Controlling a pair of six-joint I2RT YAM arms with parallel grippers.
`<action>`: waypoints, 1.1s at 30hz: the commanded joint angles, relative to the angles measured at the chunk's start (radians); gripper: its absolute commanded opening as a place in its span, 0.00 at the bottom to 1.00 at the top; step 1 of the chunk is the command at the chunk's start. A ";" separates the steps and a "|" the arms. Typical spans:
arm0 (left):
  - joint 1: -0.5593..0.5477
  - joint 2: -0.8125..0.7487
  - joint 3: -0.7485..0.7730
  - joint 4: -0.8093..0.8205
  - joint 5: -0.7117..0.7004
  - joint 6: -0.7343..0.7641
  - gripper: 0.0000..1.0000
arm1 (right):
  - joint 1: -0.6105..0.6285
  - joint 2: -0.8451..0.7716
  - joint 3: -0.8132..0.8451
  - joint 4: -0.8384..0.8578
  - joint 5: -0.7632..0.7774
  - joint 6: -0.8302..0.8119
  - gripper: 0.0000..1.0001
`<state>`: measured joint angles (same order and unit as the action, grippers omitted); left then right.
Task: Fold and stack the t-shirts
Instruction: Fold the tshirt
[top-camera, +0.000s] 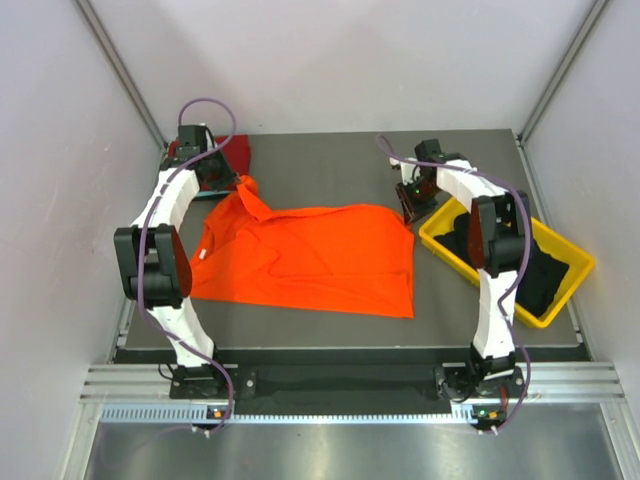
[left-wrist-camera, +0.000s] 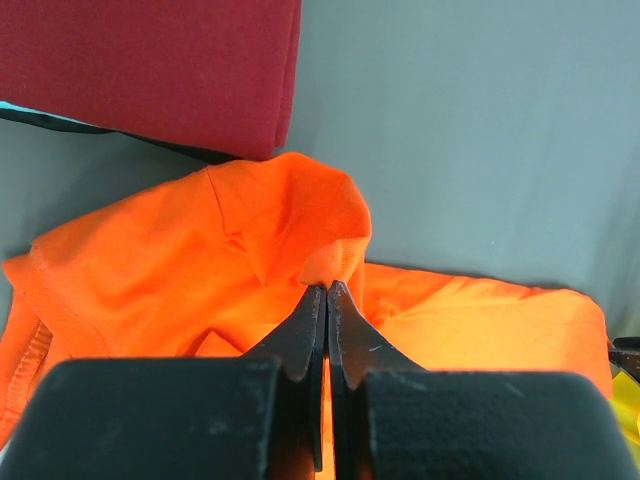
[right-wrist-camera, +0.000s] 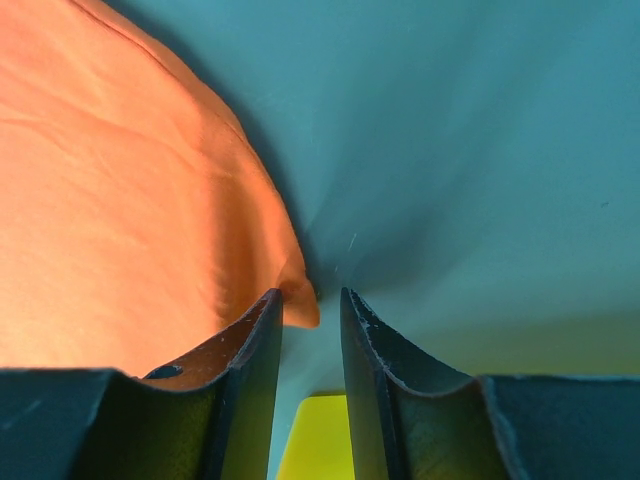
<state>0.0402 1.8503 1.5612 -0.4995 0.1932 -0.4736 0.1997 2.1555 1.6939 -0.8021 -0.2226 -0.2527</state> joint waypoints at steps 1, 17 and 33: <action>0.001 -0.005 0.022 0.044 0.011 -0.010 0.00 | -0.008 0.017 0.049 -0.014 -0.017 -0.020 0.31; 0.003 -0.007 0.030 0.047 -0.009 -0.019 0.00 | -0.008 0.020 0.075 -0.019 0.020 -0.005 0.00; 0.055 -0.002 0.151 -0.060 -0.121 -0.045 0.00 | 0.075 -0.270 -0.161 0.342 0.285 0.000 0.00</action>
<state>0.0792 1.8713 1.6825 -0.5377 0.1020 -0.5114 0.2562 1.9671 1.5696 -0.5892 -0.0238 -0.2428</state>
